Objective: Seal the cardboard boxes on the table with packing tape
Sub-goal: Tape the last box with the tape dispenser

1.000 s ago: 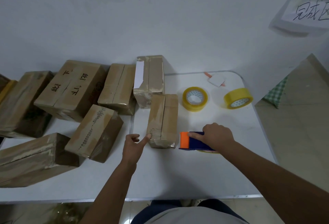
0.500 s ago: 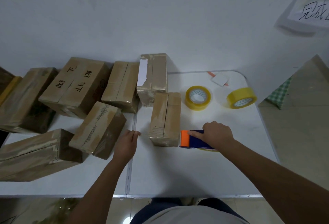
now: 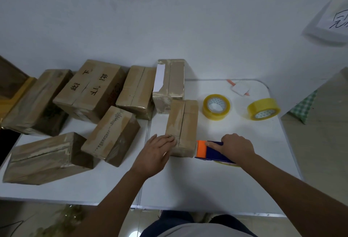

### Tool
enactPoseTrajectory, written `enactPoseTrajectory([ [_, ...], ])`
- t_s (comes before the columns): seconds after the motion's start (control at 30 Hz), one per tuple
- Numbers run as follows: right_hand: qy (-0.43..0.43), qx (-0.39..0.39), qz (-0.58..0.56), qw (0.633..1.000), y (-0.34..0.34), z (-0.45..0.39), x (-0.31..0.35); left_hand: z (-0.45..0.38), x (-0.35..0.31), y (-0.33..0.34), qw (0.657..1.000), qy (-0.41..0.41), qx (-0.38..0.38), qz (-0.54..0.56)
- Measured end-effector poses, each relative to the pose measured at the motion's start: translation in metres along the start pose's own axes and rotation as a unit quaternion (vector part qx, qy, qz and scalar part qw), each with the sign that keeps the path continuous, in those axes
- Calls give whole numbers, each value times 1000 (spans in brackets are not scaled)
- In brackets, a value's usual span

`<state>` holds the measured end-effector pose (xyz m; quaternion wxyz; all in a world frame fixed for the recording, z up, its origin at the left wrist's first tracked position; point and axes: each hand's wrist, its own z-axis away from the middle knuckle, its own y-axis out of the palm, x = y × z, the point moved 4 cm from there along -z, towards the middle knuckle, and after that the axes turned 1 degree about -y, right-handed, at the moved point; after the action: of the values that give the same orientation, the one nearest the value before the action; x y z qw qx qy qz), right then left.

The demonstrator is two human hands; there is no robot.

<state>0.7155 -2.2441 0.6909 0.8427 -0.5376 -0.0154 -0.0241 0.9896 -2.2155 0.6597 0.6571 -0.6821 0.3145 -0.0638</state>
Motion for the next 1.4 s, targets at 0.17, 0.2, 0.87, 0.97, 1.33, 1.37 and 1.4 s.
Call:
enactPoseTrajectory([
  [0.17,16,11,-37,999,6,1,-5,-44,-20,-14,998,56,18,-14],
  [0.2,19,11,-43,999,7,1,-7,-57,-25,-9,997,64,43,-12],
  [0.87,49,-8,-40,998,8,23,-71,-82,-21,44,979,93,122,-131],
  [0.97,49,15,-63,997,10,20,-66,-81,-21,41,983,92,122,-103],
  [1.33,17,11,-53,998,7,11,-52,-79,-30,36,995,32,77,-57],
  [1.37,19,5,-53,998,9,9,-48,-79,-30,36,994,33,81,-62],
  [1.4,22,4,-59,998,12,6,-45,-79,-30,37,994,33,85,-64],
])
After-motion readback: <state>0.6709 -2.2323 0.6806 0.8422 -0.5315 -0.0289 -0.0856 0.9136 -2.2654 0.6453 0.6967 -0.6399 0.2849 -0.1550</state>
